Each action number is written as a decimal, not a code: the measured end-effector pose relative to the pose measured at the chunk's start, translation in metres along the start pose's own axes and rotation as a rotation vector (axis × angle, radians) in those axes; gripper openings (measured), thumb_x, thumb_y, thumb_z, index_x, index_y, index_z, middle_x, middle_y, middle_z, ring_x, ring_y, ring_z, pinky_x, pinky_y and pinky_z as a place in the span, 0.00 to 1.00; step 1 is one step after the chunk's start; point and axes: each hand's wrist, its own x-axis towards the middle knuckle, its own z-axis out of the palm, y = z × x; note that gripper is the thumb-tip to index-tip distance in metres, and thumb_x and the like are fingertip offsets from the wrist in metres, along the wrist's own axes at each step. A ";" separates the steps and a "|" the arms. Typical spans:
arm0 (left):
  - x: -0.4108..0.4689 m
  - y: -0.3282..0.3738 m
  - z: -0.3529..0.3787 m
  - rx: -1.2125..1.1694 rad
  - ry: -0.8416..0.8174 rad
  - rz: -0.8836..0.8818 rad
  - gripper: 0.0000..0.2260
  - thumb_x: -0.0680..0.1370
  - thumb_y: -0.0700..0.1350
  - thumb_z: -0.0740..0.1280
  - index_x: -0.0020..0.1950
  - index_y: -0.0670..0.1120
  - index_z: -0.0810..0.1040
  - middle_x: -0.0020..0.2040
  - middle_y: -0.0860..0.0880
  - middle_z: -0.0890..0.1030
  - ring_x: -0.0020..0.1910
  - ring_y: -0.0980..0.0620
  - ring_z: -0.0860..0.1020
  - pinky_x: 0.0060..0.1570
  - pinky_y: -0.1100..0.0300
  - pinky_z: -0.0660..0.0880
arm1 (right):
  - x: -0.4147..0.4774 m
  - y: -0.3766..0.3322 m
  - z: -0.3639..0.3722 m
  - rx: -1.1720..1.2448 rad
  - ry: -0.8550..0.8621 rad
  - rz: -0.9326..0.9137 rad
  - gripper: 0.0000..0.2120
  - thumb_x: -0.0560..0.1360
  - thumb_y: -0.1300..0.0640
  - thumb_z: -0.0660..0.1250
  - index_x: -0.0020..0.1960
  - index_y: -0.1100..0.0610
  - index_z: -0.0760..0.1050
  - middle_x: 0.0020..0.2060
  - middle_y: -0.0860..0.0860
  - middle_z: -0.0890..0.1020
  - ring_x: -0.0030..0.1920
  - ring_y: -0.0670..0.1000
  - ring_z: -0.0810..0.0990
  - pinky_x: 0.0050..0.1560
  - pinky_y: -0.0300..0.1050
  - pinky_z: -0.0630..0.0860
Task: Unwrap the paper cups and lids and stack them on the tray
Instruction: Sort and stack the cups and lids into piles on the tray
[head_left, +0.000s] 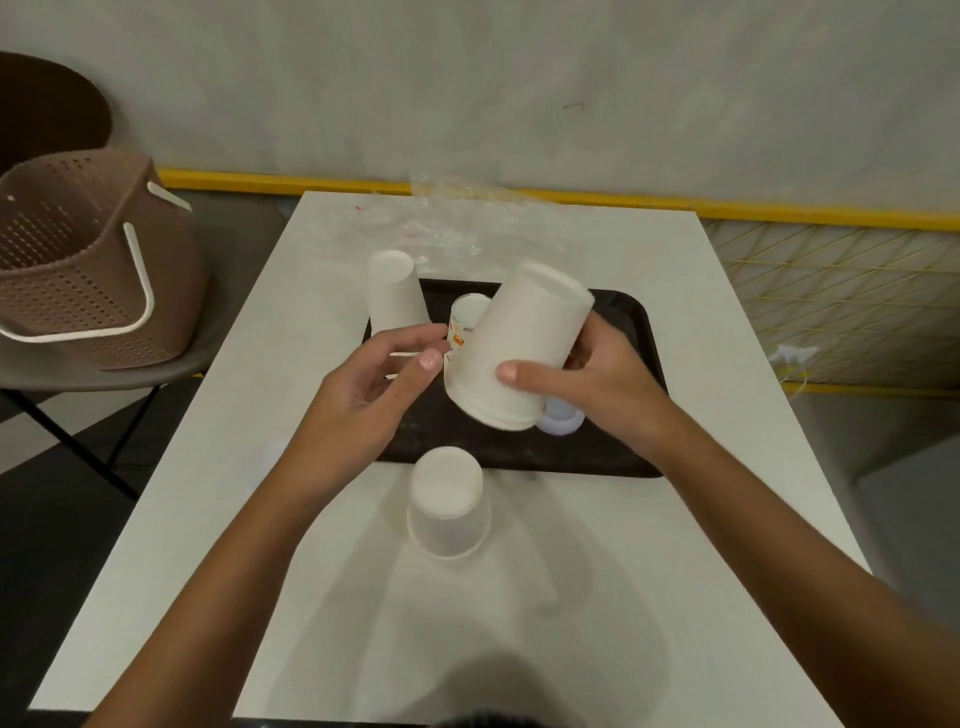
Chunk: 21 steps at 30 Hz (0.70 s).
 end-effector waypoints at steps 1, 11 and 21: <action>0.003 -0.002 0.000 0.010 -0.002 -0.008 0.12 0.73 0.58 0.66 0.56 0.58 0.77 0.54 0.58 0.81 0.55 0.57 0.78 0.51 0.71 0.73 | 0.006 0.001 -0.005 -0.017 0.046 -0.001 0.29 0.64 0.55 0.76 0.61 0.50 0.69 0.57 0.48 0.78 0.58 0.48 0.77 0.58 0.48 0.77; 0.004 -0.034 0.001 0.029 -0.018 -0.075 0.18 0.68 0.62 0.62 0.54 0.60 0.77 0.54 0.58 0.80 0.56 0.57 0.78 0.56 0.66 0.73 | 0.092 0.030 -0.049 -0.202 0.462 -0.051 0.34 0.67 0.51 0.75 0.68 0.54 0.62 0.62 0.48 0.73 0.57 0.44 0.71 0.56 0.37 0.71; -0.011 -0.038 0.002 0.009 0.053 -0.177 0.16 0.67 0.62 0.63 0.52 0.62 0.78 0.53 0.58 0.82 0.57 0.58 0.78 0.62 0.54 0.72 | 0.148 0.097 -0.050 -0.388 0.363 0.105 0.36 0.67 0.53 0.75 0.69 0.58 0.61 0.67 0.54 0.70 0.67 0.54 0.69 0.67 0.50 0.67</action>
